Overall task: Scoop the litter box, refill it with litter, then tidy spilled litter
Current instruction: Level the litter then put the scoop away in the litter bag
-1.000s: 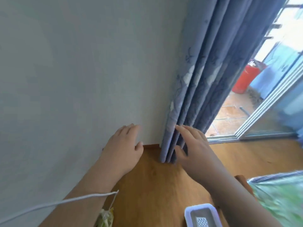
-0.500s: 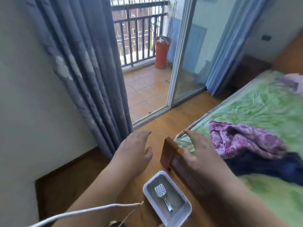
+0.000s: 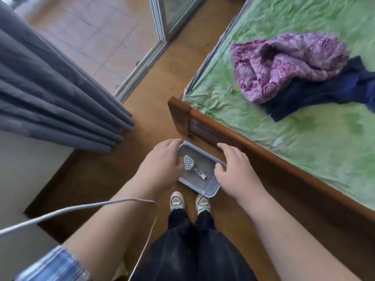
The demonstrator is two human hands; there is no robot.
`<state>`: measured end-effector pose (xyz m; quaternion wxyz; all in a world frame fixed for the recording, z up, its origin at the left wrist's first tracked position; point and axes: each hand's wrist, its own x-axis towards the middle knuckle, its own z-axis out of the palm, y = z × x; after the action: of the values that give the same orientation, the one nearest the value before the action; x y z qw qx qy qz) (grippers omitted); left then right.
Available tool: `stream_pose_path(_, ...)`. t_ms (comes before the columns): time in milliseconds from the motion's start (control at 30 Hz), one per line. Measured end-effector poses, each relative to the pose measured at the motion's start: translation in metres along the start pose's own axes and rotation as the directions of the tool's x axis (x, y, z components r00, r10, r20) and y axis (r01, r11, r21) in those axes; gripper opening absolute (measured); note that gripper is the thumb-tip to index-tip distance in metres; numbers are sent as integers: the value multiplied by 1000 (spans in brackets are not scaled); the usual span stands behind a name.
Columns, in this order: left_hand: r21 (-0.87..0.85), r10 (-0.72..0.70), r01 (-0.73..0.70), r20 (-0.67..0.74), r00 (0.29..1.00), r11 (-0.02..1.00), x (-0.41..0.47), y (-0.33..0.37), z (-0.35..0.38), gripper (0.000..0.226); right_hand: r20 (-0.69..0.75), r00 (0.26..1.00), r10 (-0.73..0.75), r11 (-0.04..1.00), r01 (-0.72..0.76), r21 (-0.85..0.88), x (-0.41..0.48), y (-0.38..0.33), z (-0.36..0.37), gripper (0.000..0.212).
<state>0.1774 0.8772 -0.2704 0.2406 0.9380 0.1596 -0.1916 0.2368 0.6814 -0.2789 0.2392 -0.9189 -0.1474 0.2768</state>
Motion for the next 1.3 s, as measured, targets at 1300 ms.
stream_pose_path(1300, -497, -417, 543, 349, 839, 677, 294, -254, 586, 14, 412, 784, 465, 544, -620, 565, 276, 364, 555, 22)
